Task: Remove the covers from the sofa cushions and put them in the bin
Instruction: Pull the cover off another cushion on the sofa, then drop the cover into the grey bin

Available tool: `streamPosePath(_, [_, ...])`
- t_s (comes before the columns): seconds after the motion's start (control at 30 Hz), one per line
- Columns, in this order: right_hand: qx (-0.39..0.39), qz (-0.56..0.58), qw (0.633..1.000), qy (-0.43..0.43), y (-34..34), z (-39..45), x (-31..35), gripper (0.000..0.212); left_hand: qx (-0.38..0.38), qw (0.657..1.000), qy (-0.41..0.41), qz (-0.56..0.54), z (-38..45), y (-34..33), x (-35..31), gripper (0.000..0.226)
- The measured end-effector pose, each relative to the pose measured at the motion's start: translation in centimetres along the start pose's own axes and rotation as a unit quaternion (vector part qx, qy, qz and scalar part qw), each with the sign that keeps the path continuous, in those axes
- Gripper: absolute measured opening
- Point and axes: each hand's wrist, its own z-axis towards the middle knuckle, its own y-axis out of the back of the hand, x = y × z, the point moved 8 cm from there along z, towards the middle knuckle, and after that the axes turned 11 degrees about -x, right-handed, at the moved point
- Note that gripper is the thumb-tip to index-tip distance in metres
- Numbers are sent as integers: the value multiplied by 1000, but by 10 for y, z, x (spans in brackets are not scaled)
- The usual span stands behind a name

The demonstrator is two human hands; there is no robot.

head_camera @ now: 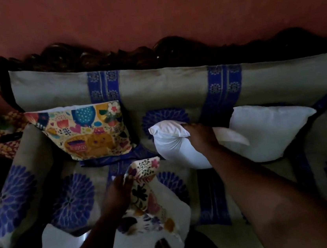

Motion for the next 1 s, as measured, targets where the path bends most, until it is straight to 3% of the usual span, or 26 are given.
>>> streamPosePath(0.23, [107, -64, 990, 67, -111, 77, -27, 48, 9, 998, 50, -30, 57, -59, -35, 34])
streamPosePath(0.37, [90, -73, 992, 49, -152, 98, -33, 66, 10, 998, 56, -19, 74, -86, -39, 31])
streamPosePath(0.5, [12, -28, 999, -22, -147, 105, -45, 75, 11, 999, 29, 6, 79, -95, -46, 29])
streamPosePath(0.6, [-39, 76, 994, -62, -127, 68, -51, 67, 22, 999, 22, -38, 71, -87, -51, 30])
streamPosePath(0.63, [-20, 152, 985, -75, -129, 50, -53, 66, 39, 997, 17, -63, 66, -85, -57, 32])
streamPosePath(0.7, [78, 288, 949, -103, -121, 10, -40, 71, 95, 989, 14, -110, 49, -78, -73, 32])
streamPosePath(0.8, [216, 324, 915, -105, -109, -66, -14, 82, 156, 972, -6, -172, 18, -62, -101, 29])
streamPosePath(0.83, [227, 341, 905, -112, -104, -89, -8, 84, 177, 964, -3, -199, 7, -58, -108, 25])
streamPosePath(0.93, [177, 383, 898, -124, -61, -155, 8, 105, 256, 933, 25, -253, -38, -50, -118, 29])
streamPosePath(1.0, [146, 370, 909, -126, -34, -187, 21, 119, 300, 928, -1, -222, -61, -51, -122, 41])
